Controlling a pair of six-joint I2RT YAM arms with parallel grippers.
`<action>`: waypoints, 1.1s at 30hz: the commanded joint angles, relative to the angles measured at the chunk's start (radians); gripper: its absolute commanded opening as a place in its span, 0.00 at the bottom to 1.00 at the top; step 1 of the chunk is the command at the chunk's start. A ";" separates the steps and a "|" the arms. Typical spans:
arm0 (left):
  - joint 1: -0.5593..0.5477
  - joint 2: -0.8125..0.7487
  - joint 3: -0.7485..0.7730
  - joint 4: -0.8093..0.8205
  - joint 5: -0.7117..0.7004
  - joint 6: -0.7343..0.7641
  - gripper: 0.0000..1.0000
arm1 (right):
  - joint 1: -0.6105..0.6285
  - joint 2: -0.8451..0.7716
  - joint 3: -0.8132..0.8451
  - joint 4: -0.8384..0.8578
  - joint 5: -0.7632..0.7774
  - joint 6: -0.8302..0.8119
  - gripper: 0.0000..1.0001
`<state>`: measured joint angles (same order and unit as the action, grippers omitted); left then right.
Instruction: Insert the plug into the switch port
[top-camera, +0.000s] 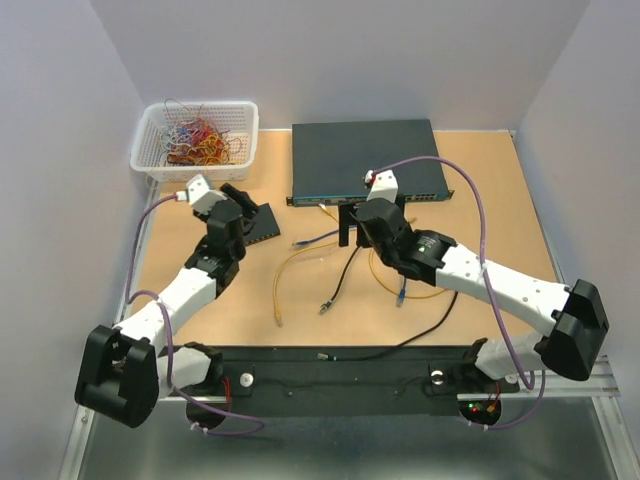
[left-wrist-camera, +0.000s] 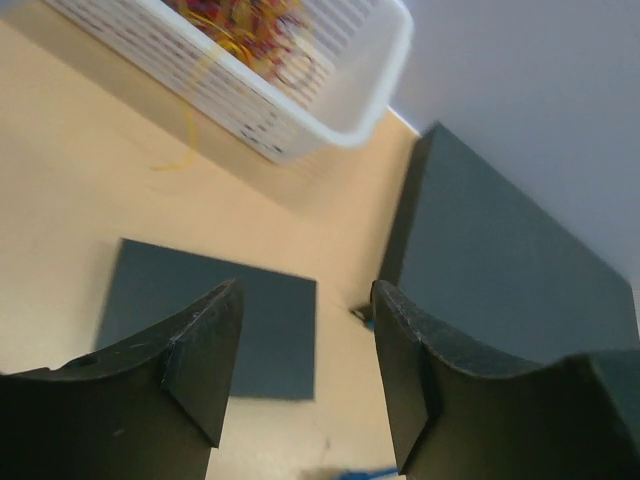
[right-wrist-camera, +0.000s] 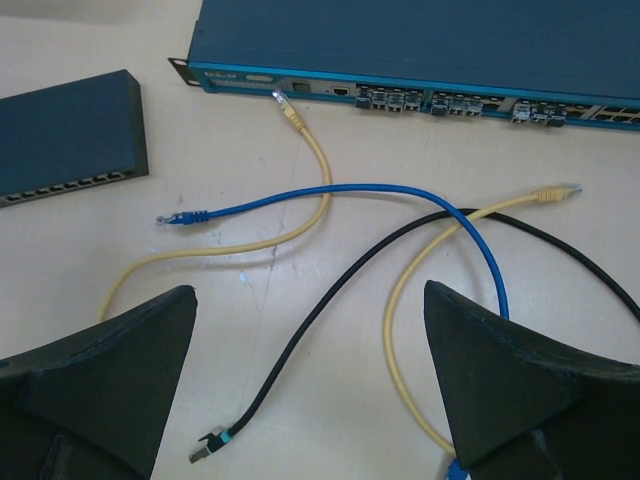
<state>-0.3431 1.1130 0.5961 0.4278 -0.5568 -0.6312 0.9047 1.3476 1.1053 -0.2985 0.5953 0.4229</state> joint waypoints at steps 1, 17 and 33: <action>-0.146 0.007 0.093 -0.208 0.000 -0.010 0.64 | -0.003 0.010 -0.001 0.033 0.024 0.034 1.00; -0.427 -0.277 -0.263 -0.467 0.307 -0.277 0.57 | -0.020 0.139 -0.035 0.067 -0.068 0.047 1.00; -0.700 -0.243 -0.153 -0.885 0.041 -0.527 0.57 | -0.018 0.058 -0.136 0.075 -0.078 0.073 1.00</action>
<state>-1.0187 0.8551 0.4023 -0.3695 -0.4229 -1.0969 0.8902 1.4296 0.9810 -0.2607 0.5228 0.4721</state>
